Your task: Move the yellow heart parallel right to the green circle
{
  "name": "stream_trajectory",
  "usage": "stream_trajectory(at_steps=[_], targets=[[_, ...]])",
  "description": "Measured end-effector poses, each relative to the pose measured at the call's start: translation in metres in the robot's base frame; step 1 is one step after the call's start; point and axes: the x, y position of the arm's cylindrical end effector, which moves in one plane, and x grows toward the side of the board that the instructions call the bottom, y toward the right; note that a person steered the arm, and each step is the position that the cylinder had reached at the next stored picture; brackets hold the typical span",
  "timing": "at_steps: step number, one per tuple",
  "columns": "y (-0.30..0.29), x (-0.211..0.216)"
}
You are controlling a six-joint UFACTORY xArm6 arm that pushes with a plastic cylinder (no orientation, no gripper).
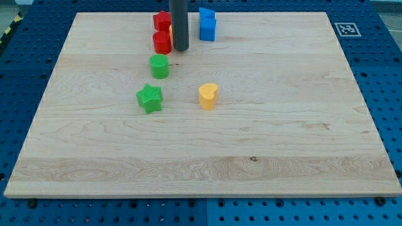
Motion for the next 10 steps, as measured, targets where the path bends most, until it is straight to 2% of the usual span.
stream_trajectory(at_steps=[4,5,6,7,10], targets=[[0.008,0.203],[0.042,0.209],[0.073,0.178],[0.08,0.16],[0.033,0.146]])
